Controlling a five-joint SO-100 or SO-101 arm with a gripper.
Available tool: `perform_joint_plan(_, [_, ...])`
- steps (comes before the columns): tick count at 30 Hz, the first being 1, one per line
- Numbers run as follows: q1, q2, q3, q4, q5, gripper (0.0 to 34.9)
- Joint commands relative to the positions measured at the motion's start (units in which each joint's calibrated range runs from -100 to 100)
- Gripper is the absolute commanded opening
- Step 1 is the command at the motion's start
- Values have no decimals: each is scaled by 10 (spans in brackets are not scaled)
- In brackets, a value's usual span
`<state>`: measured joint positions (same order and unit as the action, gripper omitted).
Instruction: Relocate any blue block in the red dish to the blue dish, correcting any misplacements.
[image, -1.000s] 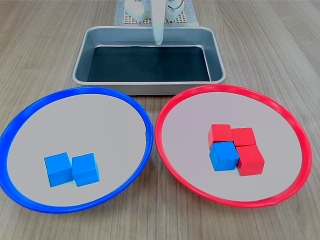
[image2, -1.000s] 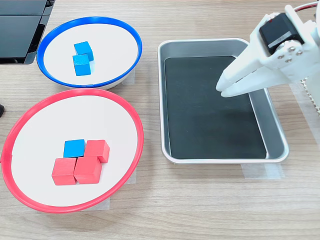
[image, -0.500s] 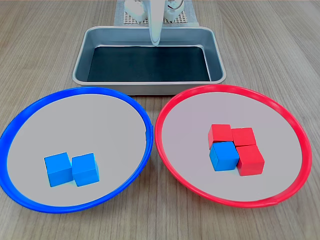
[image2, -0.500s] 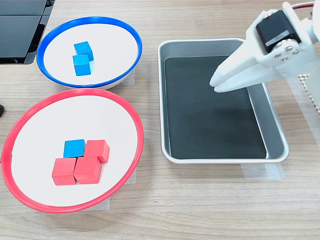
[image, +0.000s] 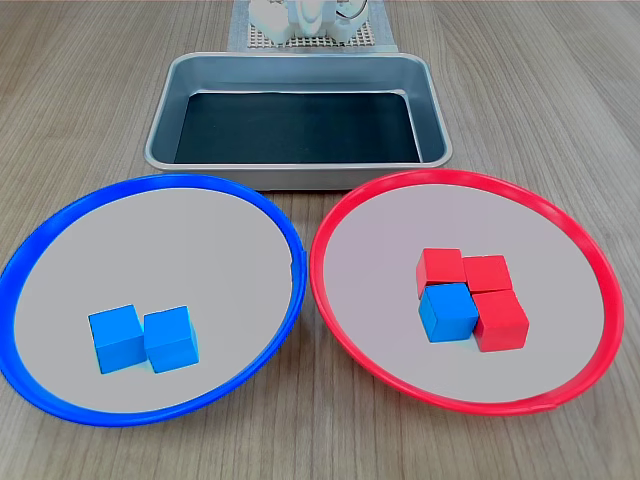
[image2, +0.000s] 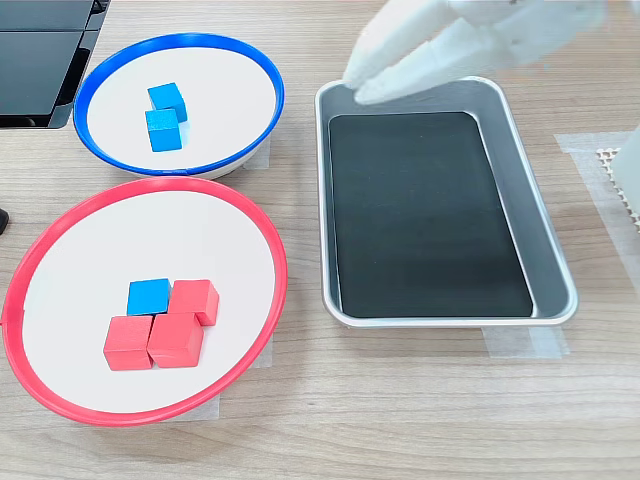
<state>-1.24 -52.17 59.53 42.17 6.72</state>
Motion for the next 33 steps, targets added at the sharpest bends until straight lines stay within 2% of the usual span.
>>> perform_joint_plan(1, [2,147,-185,38,1,0])
perform_joint_plan(7, [3,310,-375,100,-16,5])
perform_joint_plan(14, [5,432,-497,104,-44,23])
perform_joint_plan(21, [3,561,-639,104,-73,24])
perform_joint_plan(25, [-29,597,-678,104,-82,16])
perform_joint_plan(33, [-108,641,-690,100,-97,30])
